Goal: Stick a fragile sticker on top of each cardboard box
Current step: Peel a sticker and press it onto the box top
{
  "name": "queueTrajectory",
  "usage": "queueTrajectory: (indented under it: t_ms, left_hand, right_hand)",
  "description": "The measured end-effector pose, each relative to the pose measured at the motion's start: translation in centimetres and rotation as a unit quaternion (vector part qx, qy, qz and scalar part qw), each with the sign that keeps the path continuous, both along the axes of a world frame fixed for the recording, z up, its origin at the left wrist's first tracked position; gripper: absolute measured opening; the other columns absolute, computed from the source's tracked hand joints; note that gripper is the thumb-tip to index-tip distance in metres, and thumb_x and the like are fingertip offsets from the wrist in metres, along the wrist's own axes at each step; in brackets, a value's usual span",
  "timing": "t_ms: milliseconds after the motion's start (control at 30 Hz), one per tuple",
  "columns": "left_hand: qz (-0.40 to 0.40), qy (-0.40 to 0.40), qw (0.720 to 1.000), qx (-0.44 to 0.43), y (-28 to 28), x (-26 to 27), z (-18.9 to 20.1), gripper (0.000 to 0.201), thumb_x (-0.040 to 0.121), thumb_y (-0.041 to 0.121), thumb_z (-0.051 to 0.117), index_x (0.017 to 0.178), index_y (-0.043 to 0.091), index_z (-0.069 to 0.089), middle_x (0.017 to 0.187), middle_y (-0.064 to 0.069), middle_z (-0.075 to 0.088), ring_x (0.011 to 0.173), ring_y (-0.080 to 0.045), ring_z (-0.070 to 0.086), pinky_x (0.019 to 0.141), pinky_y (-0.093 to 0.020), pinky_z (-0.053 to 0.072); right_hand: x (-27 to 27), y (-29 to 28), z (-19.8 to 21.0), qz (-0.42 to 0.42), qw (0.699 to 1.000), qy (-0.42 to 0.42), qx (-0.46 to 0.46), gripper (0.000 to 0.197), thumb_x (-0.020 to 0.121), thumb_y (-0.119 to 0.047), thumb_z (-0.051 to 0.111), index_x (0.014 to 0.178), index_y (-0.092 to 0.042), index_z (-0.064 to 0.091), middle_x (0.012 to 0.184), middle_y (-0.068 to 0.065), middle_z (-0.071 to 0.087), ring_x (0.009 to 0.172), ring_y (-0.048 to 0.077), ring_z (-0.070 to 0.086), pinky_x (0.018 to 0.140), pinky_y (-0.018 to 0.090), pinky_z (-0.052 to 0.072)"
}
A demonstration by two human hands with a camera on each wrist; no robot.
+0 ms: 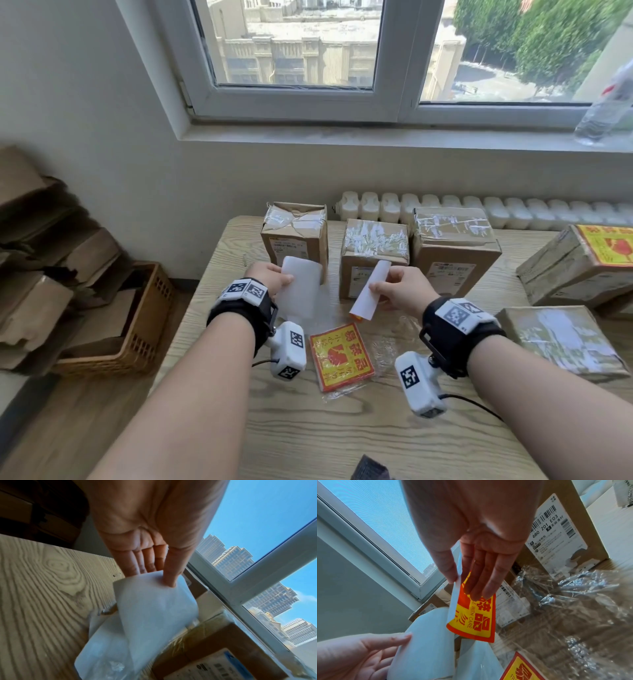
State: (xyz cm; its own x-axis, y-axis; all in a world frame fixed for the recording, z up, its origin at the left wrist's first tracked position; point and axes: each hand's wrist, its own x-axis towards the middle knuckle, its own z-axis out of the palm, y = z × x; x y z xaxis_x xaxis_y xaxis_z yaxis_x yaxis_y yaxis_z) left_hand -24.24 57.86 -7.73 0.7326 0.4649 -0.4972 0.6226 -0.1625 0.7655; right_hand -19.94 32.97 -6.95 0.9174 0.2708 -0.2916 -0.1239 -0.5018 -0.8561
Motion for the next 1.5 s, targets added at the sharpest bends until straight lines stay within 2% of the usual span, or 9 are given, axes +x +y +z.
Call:
queueTrajectory:
  t_ms: [100, 200, 400, 567, 667, 767, 933, 1200, 1500]
  left_hand:
    - [0.017, 0.016, 0.999, 0.046, 1.1, -0.2, -0.5, 0.015, 0.086, 0.008, 0.065, 0.100, 0.007, 0.067, 0.103, -0.011, 0.063, 0.101, -0.030, 0.062, 0.095, -0.045, 0.051]
    - [0.025, 0.032, 0.998, 0.056, 1.3, -0.3, -1.0, 0.009, 0.086, 0.004, 0.059, 0.080, 0.010, 0.063, 0.099, -0.015, 0.061, 0.094, -0.031, 0.061, 0.092, -0.048, 0.053]
    - [0.025, 0.029, 0.999, -0.015, 1.0, -0.2, -3.1, 0.027, 0.086, 0.002, 0.062, 0.112, 0.008, 0.062, 0.110, -0.015, 0.066, 0.105, -0.032, 0.063, 0.094, -0.047, 0.052]
    - [0.057, 0.008, 0.997, -0.059, 0.6, 0.2, -3.9, 0.035, 0.086, 0.004, 0.065, 0.119, 0.007, 0.053, 0.099, -0.018, 0.067, 0.084, -0.025, 0.066, 0.075, -0.033, 0.051]
    - [0.047, 0.022, 0.998, -0.039, 0.7, 0.4, -3.9, 0.042, 0.082, 0.005, 0.069, 0.121, 0.007, 0.055, 0.108, -0.017, 0.068, 0.098, -0.026, 0.067, 0.094, -0.038, 0.052]
    - [0.046, 0.012, 0.999, -0.016, 0.6, 0.9, -3.6, 0.029, 0.077, 0.007, 0.071, 0.105, 0.010, 0.065, 0.101, -0.014, 0.071, 0.096, -0.027, 0.068, 0.093, -0.039, 0.053]
    - [-0.040, -0.035, 0.998, -0.040, -1.9, 1.0, 0.5, 0.010, 0.088, 0.010, 0.061, 0.085, 0.009, 0.071, 0.072, -0.004, 0.065, 0.058, -0.011, 0.056, 0.055, -0.021, 0.046]
    - [-0.131, 0.003, 0.987, -0.089, -6.3, 1.6, 4.6, 0.047, 0.085, 0.053, 0.061, 0.078, 0.006, 0.067, 0.064, -0.002, 0.064, 0.045, -0.008, 0.048, 0.045, -0.016, 0.035]
    - [-0.153, 0.020, 0.985, -0.076, -8.5, 1.1, 6.9, 0.020, 0.086, 0.015, 0.057, 0.068, 0.009, 0.057, 0.038, 0.007, 0.049, 0.029, -0.004, 0.039, 0.039, -0.015, 0.026]
  right_hand:
    - [0.2, 0.5, -0.3, -0.001, 1.000, -0.004, -0.014, 0.013, 0.087, -0.013, 0.066, 0.076, -0.020, 0.062, 0.090, 0.008, 0.068, 0.090, 0.027, 0.068, 0.083, 0.042, 0.057]
    - [0.3, 1.1, -0.5, -0.003, 1.000, 0.002, -0.014, 0.005, 0.088, -0.013, 0.065, 0.084, -0.015, 0.062, 0.093, 0.006, 0.067, 0.089, 0.024, 0.067, 0.083, 0.039, 0.056]
    - [0.4, 1.8, -1.3, -0.001, 1.000, 0.017, -0.021, 0.021, 0.086, -0.016, 0.066, 0.106, -0.009, 0.066, 0.104, 0.008, 0.069, 0.096, 0.024, 0.067, 0.087, 0.045, 0.056]
    - [0.5, 1.8, -1.9, -0.005, 0.999, 0.024, -0.030, 0.031, 0.086, -0.019, 0.067, 0.114, -0.005, 0.065, 0.109, 0.010, 0.068, 0.097, 0.026, 0.067, 0.087, 0.047, 0.056]
    - [0.5, 1.8, -1.7, -0.013, 0.999, 0.026, -0.025, 0.028, 0.087, -0.018, 0.067, 0.112, -0.007, 0.065, 0.108, 0.010, 0.068, 0.097, 0.026, 0.067, 0.088, 0.047, 0.056]
    - [0.4, 1.7, -1.3, -0.016, 0.999, 0.023, -0.015, 0.023, 0.086, -0.017, 0.068, 0.107, -0.009, 0.066, 0.105, 0.009, 0.069, 0.096, 0.025, 0.067, 0.087, 0.046, 0.056]
    - [0.2, 1.4, 0.1, -0.005, 1.000, 0.008, 0.005, 0.020, 0.079, -0.011, 0.073, 0.099, -0.012, 0.069, 0.101, 0.011, 0.071, 0.096, 0.026, 0.068, 0.087, 0.048, 0.056]
    - [-1.6, 0.8, 2.8, 0.050, 0.996, -0.074, -0.015, 0.010, 0.069, -0.008, 0.074, 0.078, -0.013, 0.075, 0.081, 0.007, 0.073, 0.080, 0.020, 0.067, 0.080, 0.046, 0.058]
    - [-2.8, -1.5, 5.1, 0.078, 0.992, -0.095, -0.027, 0.015, 0.073, -0.010, 0.073, 0.084, -0.019, 0.077, 0.081, -0.003, 0.073, 0.077, 0.012, 0.066, 0.077, 0.028, 0.056]
